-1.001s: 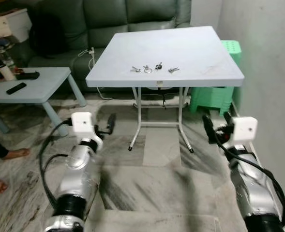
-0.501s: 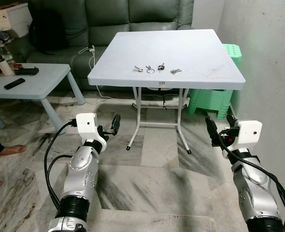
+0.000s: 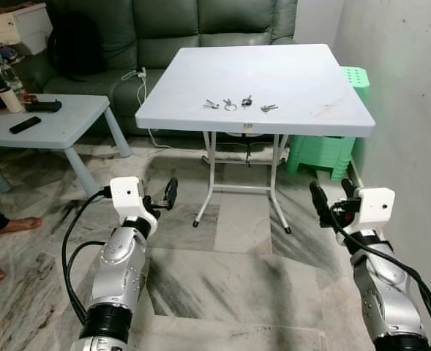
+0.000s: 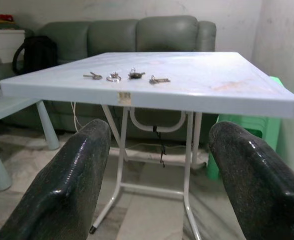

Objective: Hang keys on a hook

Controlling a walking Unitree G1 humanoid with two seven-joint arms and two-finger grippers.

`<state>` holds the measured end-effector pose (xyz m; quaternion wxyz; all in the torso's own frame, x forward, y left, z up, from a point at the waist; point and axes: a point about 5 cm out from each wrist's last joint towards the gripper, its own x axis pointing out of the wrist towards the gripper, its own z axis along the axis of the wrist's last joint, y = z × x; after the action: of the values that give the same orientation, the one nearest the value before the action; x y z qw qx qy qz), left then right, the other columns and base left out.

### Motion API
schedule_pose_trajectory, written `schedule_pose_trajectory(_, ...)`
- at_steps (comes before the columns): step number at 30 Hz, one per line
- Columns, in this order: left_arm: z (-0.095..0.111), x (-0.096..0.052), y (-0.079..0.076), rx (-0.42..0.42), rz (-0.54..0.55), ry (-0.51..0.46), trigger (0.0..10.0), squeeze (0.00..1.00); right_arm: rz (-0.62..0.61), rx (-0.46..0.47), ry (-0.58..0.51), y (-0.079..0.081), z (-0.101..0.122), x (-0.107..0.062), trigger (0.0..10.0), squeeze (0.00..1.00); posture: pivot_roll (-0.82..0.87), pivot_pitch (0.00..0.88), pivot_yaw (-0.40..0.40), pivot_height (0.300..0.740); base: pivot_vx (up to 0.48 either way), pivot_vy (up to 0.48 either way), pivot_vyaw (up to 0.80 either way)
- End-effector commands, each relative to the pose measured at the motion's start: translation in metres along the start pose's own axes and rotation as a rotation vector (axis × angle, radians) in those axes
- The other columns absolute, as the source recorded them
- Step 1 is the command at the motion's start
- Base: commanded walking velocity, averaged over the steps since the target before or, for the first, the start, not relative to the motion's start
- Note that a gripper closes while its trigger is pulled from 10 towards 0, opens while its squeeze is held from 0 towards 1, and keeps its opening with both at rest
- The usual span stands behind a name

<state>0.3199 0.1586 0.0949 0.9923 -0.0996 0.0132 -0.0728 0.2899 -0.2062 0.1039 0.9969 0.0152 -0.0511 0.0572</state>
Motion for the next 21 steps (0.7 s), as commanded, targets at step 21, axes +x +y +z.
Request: schedule_pose_trajectory(21, 0.0066, 0.0000, 0.0010, 0.012, 0.000, -0.017, 10.0, 0.00, 0.021, -0.004, -0.036, 0.0023, 0.0104, 0.0025, 10.0, 0.00, -0.06, 0.000, 0.012, 0.740, 0.266, 0.000, 0.00)
